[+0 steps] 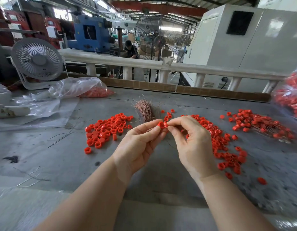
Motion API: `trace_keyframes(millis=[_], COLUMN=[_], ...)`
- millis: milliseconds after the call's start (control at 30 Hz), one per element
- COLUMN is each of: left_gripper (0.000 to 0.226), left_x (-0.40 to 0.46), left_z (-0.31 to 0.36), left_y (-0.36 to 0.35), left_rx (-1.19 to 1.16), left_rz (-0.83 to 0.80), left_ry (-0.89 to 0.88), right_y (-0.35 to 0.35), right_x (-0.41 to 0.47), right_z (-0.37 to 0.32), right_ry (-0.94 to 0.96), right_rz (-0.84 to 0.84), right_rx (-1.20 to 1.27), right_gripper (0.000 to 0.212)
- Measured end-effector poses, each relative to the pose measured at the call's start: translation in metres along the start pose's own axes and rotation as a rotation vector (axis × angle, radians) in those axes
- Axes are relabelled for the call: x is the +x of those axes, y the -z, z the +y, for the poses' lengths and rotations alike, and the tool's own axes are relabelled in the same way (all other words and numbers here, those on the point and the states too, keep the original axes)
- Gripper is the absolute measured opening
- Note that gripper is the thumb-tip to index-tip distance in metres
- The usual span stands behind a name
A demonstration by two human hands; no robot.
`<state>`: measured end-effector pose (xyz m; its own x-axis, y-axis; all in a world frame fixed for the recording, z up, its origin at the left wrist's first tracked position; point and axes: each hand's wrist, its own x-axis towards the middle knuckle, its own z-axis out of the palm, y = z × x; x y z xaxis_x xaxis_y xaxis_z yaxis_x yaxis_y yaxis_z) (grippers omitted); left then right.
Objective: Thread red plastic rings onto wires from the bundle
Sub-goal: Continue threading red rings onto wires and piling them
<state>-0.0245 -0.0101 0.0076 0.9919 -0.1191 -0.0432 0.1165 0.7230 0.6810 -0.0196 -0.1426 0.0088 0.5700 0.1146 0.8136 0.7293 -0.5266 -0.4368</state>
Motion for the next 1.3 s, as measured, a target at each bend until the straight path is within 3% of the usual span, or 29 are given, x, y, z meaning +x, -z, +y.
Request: trace_keyframes(millis=[200, 933, 1300], left_gripper=[0.022, 0.02, 0.018], left_x=[-0.0009, 0.0002, -0.0003], left_z=[0.0002, -0.0026, -0.0039], left_y=[-0.0006, -0.0007, -0.0016], left_rx=[0.062, 0.11, 0.155], left_rz=[-0.066, -0.064, -0.069], left_ry=[0.003, -0.048, -0.104], right_y=[-0.0002, 0.0024, 0.0033], right_x=[0.0004, -0.0017, -0.0009], right_z=[-0.001, -0.003, 0.0004], right_ry=[0.027, 0.148, 0.115], right_rz=[0.003, -0.011, -0.016], right_rx=[-0.034, -0.238, -0.156], right_gripper=[0.007, 0.01, 0.006])
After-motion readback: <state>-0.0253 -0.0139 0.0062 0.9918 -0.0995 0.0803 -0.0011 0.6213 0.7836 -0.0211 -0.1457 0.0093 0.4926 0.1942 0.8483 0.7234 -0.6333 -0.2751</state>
